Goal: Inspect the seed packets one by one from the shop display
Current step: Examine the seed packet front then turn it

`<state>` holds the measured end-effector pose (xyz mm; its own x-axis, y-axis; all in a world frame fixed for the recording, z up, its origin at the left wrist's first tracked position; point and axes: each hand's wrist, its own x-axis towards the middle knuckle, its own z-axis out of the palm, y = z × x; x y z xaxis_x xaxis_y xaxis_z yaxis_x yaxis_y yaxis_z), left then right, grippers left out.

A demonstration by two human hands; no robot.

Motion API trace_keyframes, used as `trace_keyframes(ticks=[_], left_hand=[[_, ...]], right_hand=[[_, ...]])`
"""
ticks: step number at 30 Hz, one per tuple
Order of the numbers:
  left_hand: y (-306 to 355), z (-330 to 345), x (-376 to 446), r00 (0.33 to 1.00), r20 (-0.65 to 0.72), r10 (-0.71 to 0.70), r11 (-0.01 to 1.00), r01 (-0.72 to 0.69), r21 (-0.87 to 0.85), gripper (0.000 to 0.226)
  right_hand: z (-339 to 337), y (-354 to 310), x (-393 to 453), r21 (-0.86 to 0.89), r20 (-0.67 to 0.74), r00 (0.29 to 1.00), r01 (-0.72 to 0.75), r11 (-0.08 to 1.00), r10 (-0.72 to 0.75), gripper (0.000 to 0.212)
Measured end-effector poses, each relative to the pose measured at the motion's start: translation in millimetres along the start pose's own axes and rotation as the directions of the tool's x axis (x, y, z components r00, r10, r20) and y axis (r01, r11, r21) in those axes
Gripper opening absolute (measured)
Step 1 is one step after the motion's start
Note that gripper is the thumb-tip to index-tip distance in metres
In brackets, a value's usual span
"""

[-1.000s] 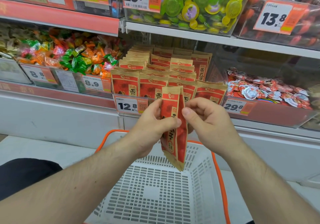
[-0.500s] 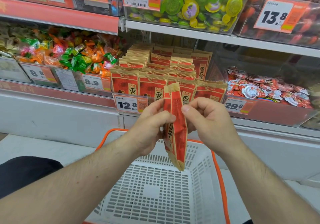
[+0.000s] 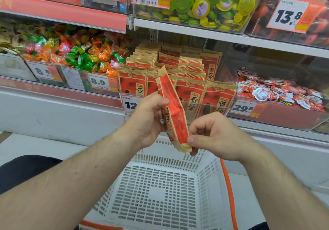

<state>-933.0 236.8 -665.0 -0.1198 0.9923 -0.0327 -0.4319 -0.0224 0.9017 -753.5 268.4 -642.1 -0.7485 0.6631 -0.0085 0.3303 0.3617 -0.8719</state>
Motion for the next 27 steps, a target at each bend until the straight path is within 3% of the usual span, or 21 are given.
trace_keyframes(ticks=[8, 10, 13, 16, 20, 22, 24, 27], left_hand=[[1, 1, -3, 0.999, 0.04, -0.001, 0.999, 0.002, -0.04, 0.024], [1, 2, -4, 0.995, 0.101, 0.016, 0.997, -0.008, -0.083, 0.032], [-2, 0, -3, 0.981, 0.191, 0.021, 0.99, 0.006, -0.139, 0.062], [-5, 0, -2, 0.979, 0.2, -0.023, 0.985, 0.056, -0.161, 0.077], [-2, 5, -5, 0.989, 0.124, -0.075, 0.99, 0.089, -0.112, 0.059], [0, 8, -7, 0.994, 0.064, -0.083, 0.993, 0.088, -0.077, 0.049], [-1, 10, -7, 0.998, 0.029, -0.062, 0.998, 0.062, 0.01, 0.038], [-6, 9, -5, 1.0, -0.014, -0.024, 0.996, 0.025, 0.088, 0.023]], right_hand=[[-1, 4, -1, 0.046, 0.044, 0.999, -0.014, 0.999, 0.012, 0.02], [-3, 6, 0, 0.102, 0.041, 0.999, -0.031, 0.994, 0.027, 0.04], [-5, 11, 2, 0.137, 0.014, 0.992, -0.124, 0.983, 0.123, 0.068], [5, 10, 3, 0.17, 0.034, 0.99, -0.144, 0.975, 0.14, 0.074], [23, 3, 8, 0.226, -0.091, 0.977, -0.168, 0.96, 0.192, 0.065], [28, 1, 9, 0.092, -0.21, 0.945, -0.235, 0.968, 0.25, 0.068], [33, -2, 8, -0.173, -0.344, 0.9, -0.34, 0.924, 0.267, 0.067], [37, -7, 7, -0.376, -0.407, 0.875, -0.421, 0.825, 0.262, 0.07]])
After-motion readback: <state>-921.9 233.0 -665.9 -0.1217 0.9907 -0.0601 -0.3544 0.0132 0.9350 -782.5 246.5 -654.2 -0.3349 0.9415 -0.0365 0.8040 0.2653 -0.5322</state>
